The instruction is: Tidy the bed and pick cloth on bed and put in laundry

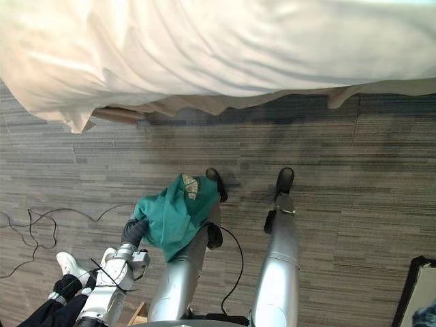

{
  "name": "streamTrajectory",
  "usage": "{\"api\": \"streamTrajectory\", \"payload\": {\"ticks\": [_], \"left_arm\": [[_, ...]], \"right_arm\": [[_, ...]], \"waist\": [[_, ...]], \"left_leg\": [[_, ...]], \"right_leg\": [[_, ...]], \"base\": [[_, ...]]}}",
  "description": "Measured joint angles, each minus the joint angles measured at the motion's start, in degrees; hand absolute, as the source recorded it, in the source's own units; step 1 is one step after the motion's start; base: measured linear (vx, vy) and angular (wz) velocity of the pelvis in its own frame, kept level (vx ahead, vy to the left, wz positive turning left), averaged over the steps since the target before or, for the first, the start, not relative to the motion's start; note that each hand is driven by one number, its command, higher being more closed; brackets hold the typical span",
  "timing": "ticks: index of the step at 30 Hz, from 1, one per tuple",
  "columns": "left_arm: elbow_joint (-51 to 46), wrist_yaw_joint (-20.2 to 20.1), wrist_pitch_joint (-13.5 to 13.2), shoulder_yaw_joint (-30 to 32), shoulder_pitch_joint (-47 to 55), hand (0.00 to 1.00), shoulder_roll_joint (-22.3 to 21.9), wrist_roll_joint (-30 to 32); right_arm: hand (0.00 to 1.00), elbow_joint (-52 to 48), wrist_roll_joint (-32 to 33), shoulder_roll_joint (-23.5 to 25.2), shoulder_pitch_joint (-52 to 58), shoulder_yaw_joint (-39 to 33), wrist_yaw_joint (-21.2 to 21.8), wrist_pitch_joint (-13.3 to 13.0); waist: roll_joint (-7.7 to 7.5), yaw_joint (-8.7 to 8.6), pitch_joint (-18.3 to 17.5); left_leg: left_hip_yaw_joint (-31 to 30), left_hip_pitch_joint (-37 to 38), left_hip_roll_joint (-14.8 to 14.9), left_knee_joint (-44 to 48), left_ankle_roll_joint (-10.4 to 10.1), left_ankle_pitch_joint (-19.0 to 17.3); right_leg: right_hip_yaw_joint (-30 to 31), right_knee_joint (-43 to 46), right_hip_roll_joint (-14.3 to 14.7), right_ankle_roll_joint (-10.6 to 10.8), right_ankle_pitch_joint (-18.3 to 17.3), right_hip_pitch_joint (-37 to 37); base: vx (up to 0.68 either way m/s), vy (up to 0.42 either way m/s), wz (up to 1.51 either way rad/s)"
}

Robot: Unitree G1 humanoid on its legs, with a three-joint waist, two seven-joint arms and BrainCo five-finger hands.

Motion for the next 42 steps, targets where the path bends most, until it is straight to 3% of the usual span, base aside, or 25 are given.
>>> {"api": "streamTrajectory", "payload": {"ticks": [2, 10, 14, 20, 23, 25, 26, 28, 31, 36, 40, 42], "left_arm": [[0.0, -0.4, 0.0, 0.0, -0.1, 1.00, -1.5, -0.3], [0.5, -1.1, 0.0, -0.2, -1.3, 1.00, -3.2, -0.3], [1.7, -1.0, 0.3, -0.4, -1.5, 1.00, -4.7, -0.3], [1.7, -1.0, 0.7, -0.7, -1.5, 1.00, -5.0, -0.3], [1.6, -1.0, 1.2, -0.5, -1.3, 1.00, -5.0, -0.3], [1.5, -1.0, 1.3, -0.5, -1.1, 1.00, -4.8, -0.3], [1.6, -1.0, 1.4, -0.5, -1.1, 1.00, -4.7, -0.3], [1.6, -0.9, 1.8, -0.5, -1.1, 1.00, -3.8, -0.3], [1.6, -0.9, 2.0, 0.0, -1.3, 1.00, -2.1, -0.3], [1.6, 0.7, 2.4, 2.9, -2.2, 1.00, -0.6, -0.1], [1.6, 2.5, 2.4, 3.6, -2.3, 1.00, -0.8, 2.3], [1.9, 3.3, 2.5, 3.6, -2.1, 1.00, -1.0, 3.2]], "right_arm": [[1.00, 0.0, 2.1, -0.3, 0.0, 0.5, 0.0, -1.1], [1.00, -2.0, 7.2, -0.7, 6.5, -4.7, 0.1, -2.3], [1.00, -6.1, 10.2, 2.3, 15.7, -12.4, 0.3, -2.9], [1.00, -20.0, 14.8, 10.4, 35.1, -28.1, -0.4, -3.3], [1.00, -28.6, 16.3, 19.0, 46.5, -36.9, -1.5, -3.5], [1.00, -34.3, 18.4, 29.5, 56.3, -41.4, -1.9, -4.5], [1.00, -35.0, 19.1, 31.5, 58.0, -41.6, -2.0, -4.8], [1.00, -36.8, 20.2, 40.9, 65.3, -42.4, -2.5, -6.2], [1.00, -36.9, 21.3, 48.8, 70.4, -44.1, -2.3, -6.9], [1.00, -40.0, 21.1, 61.2, 80.9, -43.6, 0.7, -7.4], [1.00, -40.1, 20.9, 69.9, 89.2, -38.4, 3.9, -7.3], [1.00, -39.8, 19.9, 71.8, 91.3, -36.1, 5.2, -7.2]], "waist": [[0.20, -0.17, -0.1], [0.32, 0.07, -0.2], [0.36, -0.09, -0.3], [0.05, -0.47, -1.1], [-0.81, -0.76, -1.7], [-2.99, -1.30, -3.4], [-3.49, -1.46, -3.7], [-5.47, -2.15, -5.9], [-6.43, -2.98, -6.8], [-7.87, -3.17, -10.1], [-9.47, -3.33, -13.0], [-9.93, -3.22, -14.0]], "left_leg": [[3.9, -0.2, 0.6, 0.0, -0.3, 0.1], [3.4, 0.3, 0.6, 0.0, 2.1, 3.2], [3.0, 3.5, 0.6, 0.0, 2.1, 3.3], [2.6, 8.5, 1.4, 0.0, 1.9, 2.7], [1.8, 12.4, 1.4, 0.0, 2.7, 2.2], [1.0, 15.8, 1.6, 0.0, 3.6, 1.5], [0.8, 16.4, 1.6, 0.0, 3.7, 1.4], [-0.9, 18.9, 2.0, 0.2, 3.5, 0.8], [-2.4, 21.3, 2.7, 0.3, 4.1, 0.1], [-2.5, 25.1, 2.4, 0.4, 4.9, -1.4], [-3.2, 28.8, 2.1, 0.4, 4.8, -2.5], [-3.7, 29.9, 2.1, 0.4, 4.9, -2.5]], "right_leg": [[0.0, 1.1, -0.5, -0.1, -0.4, -0.9], [-0.1, 5.6, -1.3, -0.8, -2.7, -1.8], [-0.4, 6.6, -1.5, -0.9, -3.8, 1.2], [-1.9, 5.4, -1.0, -0.8, -4.2, 7.5], [-3.0, 4.1, -1.0, -0.4, -4.5, 12.5], [-4.3, 2.6, -0.7, 0.0, -4.9, 17.2], [-4.5, 2.1, -0.7, 0.0, -4.9, 18.1], [-5.7, -1.7, 0.6, 0.5, -4.1, 23.1], [-7.7, -7.7, 2.5, 0.8, -1.9, 29.1], [-8.5, -17.2, 3.9, 1.8, 2.3, 37.2], [-9.6, -21.4, 4.3, 2.0, 2.9, 42.7], [-10.2, -22.2, 4.6, 2.0, 2.9, 44.4]], "base": [[0.00, -0.015, 0.13], [0.00, -0.018, 0.10], [0.00, -0.035, -0.01], [0.00, 0.000, 0.00], [0.03, -0.035, 0.01], [0.05, -0.037, 0.05], [0.08, -0.043, 0.06], [0.11, -0.046, 0.05], [0.12, -0.030, 0.07], [0.14, 0.017, -0.04], [0.13, 0.009, 0.03], [0.10, -0.016, 0.13]]}}
